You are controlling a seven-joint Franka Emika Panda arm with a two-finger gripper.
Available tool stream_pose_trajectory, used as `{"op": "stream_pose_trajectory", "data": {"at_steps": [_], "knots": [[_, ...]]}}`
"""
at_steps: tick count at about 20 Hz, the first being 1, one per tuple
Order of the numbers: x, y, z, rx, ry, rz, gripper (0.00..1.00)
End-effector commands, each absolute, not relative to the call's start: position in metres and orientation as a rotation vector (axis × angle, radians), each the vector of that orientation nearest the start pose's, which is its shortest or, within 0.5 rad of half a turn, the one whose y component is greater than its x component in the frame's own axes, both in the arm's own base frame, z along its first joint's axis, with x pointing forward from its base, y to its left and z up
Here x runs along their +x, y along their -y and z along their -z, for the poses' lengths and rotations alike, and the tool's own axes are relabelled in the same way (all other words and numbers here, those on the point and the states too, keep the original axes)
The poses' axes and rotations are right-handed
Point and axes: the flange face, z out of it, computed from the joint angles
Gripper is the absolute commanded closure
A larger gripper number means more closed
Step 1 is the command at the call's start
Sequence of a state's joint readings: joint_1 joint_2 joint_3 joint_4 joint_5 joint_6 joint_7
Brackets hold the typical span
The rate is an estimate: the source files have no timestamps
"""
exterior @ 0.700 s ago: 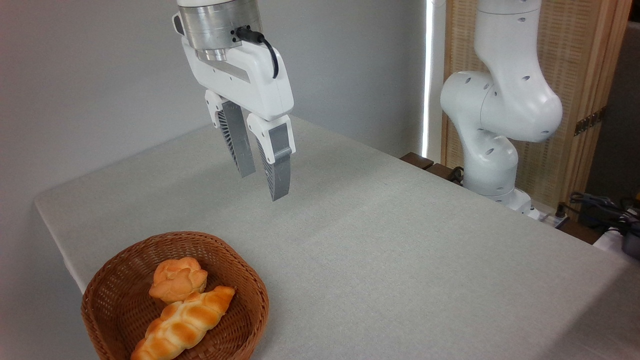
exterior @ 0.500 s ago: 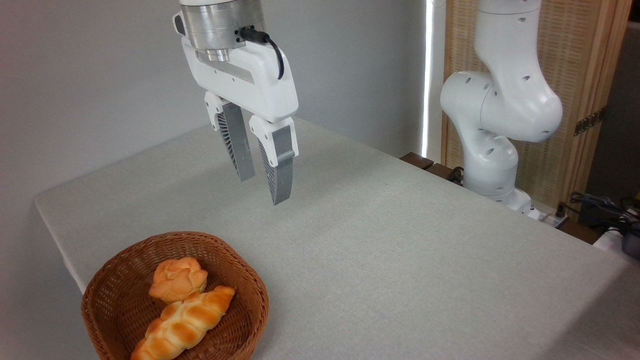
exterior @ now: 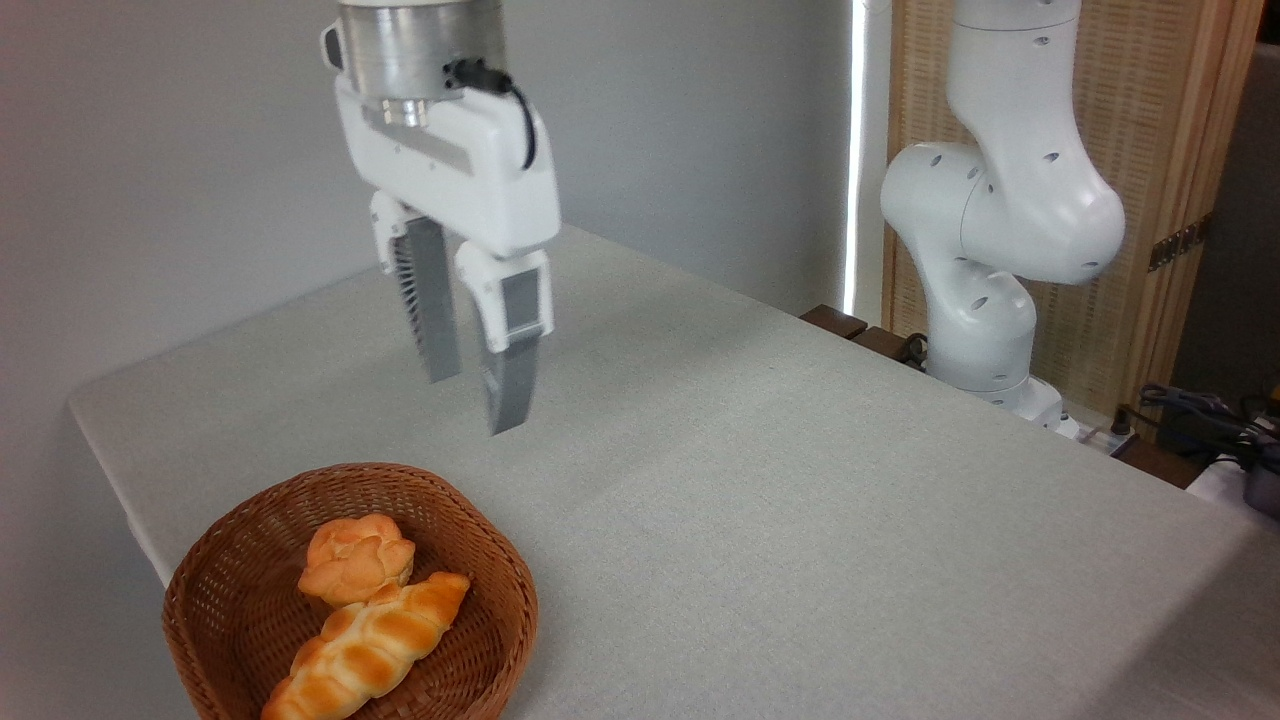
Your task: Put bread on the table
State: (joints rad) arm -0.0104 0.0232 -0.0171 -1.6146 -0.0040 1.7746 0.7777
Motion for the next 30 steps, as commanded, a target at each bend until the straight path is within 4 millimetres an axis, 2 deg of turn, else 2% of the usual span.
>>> {"op": "stream_pose_trajectory", "data": {"at_steps": [1, 6, 12, 14, 17, 23, 24, 26, 27, 28, 30], "knots": [[0.606, 0.04, -0.583, -2.813, -1.235, 0.27, 0.0], [0.644, 0.085, -0.52, -2.759, -1.337, 0.355, 0.0], [0.654, 0.127, -0.46, -2.699, -1.46, 0.337, 0.0], [0.655, 0.132, -0.447, -2.648, -1.495, 0.306, 0.0], [0.655, 0.13, -0.443, -2.594, -1.514, 0.277, 0.0], [0.651, 0.139, -0.419, -2.596, -1.552, 0.222, 0.02], [0.65, 0.143, -0.42, -2.593, -1.561, 0.224, 0.12], [0.65, 0.143, -0.416, -2.59, -1.571, 0.218, 0.42], [0.651, 0.144, -0.414, -2.578, -1.578, 0.218, 0.62], [0.652, 0.146, -0.415, -2.562, -1.583, 0.231, 0.69], [0.651, 0.148, -0.415, -2.561, -1.587, 0.235, 0.69]]}}
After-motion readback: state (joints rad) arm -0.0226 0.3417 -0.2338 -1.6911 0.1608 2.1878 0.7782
